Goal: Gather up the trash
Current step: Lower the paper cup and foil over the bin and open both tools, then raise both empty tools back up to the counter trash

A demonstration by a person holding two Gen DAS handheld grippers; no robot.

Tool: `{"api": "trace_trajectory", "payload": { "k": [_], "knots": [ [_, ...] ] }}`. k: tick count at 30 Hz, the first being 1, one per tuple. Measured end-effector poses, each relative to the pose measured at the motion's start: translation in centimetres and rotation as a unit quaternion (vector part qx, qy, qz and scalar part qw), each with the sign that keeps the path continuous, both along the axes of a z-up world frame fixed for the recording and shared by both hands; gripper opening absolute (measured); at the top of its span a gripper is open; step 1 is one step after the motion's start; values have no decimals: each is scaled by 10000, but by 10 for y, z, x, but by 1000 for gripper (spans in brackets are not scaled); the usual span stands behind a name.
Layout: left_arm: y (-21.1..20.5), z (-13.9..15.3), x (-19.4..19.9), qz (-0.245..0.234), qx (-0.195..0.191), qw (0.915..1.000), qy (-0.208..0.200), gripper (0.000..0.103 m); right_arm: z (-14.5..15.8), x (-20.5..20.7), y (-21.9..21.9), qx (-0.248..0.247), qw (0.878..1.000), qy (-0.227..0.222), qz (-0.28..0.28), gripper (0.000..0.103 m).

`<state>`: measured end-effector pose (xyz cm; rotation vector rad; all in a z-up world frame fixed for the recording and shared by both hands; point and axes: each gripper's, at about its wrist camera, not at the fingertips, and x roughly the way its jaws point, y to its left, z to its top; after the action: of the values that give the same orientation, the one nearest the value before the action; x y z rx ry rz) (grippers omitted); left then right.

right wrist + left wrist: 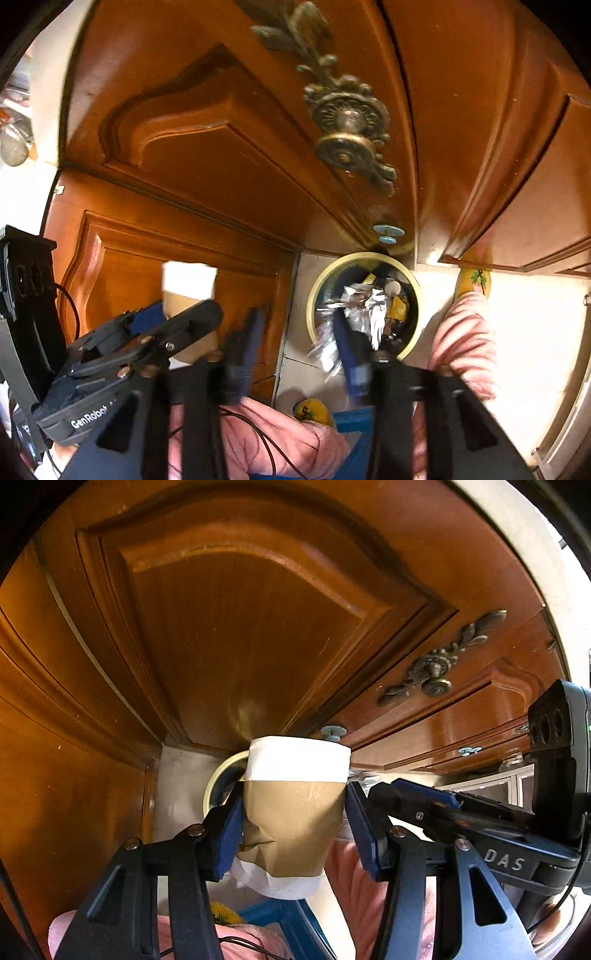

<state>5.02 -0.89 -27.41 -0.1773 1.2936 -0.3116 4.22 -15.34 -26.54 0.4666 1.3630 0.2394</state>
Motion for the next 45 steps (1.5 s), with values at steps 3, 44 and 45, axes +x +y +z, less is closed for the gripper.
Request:
{"api": "trace_trajectory", "payload": {
  "k": [3, 44, 45],
  "knots": [
    [1, -3, 4, 59, 86, 9999, 95, 57, -5, 2, -4, 95, 9999, 69, -85, 48],
    [32, 120, -27, 187, 197, 9930, -1153, 92, 95, -26, -4, -651, 9920, -1046, -255, 48],
    [33, 125, -28, 190, 154, 9927, -1179, 92, 105, -28, -3, -705, 9899, -1206, -251, 48]
  ]
}}
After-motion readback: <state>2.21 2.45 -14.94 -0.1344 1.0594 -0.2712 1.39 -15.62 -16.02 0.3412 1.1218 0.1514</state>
